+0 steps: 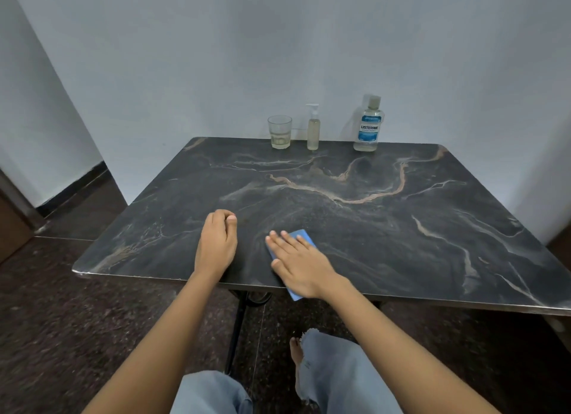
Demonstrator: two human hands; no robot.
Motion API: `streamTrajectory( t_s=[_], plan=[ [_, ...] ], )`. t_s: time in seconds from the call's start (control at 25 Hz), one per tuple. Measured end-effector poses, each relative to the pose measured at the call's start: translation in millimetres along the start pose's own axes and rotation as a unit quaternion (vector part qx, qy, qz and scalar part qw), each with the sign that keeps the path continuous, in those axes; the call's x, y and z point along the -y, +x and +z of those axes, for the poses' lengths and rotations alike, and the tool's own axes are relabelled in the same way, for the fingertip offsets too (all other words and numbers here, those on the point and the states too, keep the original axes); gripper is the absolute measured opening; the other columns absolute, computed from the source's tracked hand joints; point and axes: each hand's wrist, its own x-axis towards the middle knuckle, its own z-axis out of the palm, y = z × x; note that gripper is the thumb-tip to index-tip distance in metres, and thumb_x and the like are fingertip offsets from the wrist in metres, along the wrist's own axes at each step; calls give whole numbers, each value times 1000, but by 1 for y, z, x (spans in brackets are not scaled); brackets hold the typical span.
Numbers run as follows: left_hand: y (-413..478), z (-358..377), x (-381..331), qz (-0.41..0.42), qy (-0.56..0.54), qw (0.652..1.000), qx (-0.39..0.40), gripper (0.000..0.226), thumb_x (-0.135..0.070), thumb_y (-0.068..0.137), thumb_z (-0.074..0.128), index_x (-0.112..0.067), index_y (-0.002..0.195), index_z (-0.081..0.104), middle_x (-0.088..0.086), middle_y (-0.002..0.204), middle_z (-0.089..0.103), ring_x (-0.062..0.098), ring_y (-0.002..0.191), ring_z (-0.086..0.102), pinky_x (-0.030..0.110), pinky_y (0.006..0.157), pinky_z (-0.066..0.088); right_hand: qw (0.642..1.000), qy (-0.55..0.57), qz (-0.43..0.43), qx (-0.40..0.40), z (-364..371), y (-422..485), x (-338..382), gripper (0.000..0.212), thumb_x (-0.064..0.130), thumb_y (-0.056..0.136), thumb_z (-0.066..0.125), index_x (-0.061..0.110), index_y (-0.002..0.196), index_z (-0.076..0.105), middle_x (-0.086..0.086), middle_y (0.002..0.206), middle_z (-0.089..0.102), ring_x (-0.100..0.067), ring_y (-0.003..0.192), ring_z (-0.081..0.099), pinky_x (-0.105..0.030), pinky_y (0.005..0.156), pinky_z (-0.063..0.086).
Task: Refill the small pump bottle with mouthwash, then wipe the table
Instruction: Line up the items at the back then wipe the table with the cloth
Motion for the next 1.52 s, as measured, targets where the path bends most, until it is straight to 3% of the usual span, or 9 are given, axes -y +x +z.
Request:
streamTrajectory(
  t_s=[0.16,0.52,0.76,0.96,1.32,1.4,1.52],
  plan=[
    [13,-24,29,-19,50,999,2,23,-28,102,38,-13,98,54,3,99,55,16,92,48,30,78,36,999,11,-31,14,9,63,12,53,33,103,21,18,153,11,3,161,8,-14,148,4,-37,120,1],
    [20,-34,59,-79,30,996,-39,23,-26,103,36,-13,103,54,3,109,56,13,95,45,30,83,33,998,12,49,40,7,170,8,54,31,102,15,15,153,7,2,161,2,-15,148,-1,-37,120,-1],
    [21,-35,60,-85,25,994,-62,27,-23,104,33,-7,108,54,10,111,56,18,96,47,29,83,34,998,11,-45,45,20,135,61,55,32,102,19,15,153,8,-1,161,4,-16,148,1,-36,120,0],
    [17,-35,54,-101,80,990,-57,29,-24,104,32,-2,106,52,15,111,53,31,103,50,41,85,40,992,6,-115,44,15,69,69,53,32,104,19,17,153,8,1,161,4,-14,148,1,-33,119,-1],
    [30,-70,79,-15,251,968,-3,29,-20,101,44,6,108,54,27,109,57,48,105,52,54,103,37,994,-11,-93,54,4,28,32,52,34,104,16,23,153,2,8,160,-2,-8,147,-6,-30,120,-5],
    [37,-84,97,-7,263,965,6,26,-18,100,45,5,104,54,27,104,57,47,100,54,55,100,39,993,-15,-103,52,6,31,37,52,34,104,16,23,152,0,8,160,-4,-8,147,-8,-29,119,-7],
    [37,-90,106,-69,188,979,-26,26,-23,102,40,0,104,52,20,109,55,38,103,50,48,88,40,990,-14,-136,45,11,45,55,52,33,104,16,23,152,1,8,160,-3,-8,147,-7,-28,118,-7]
  ],
)
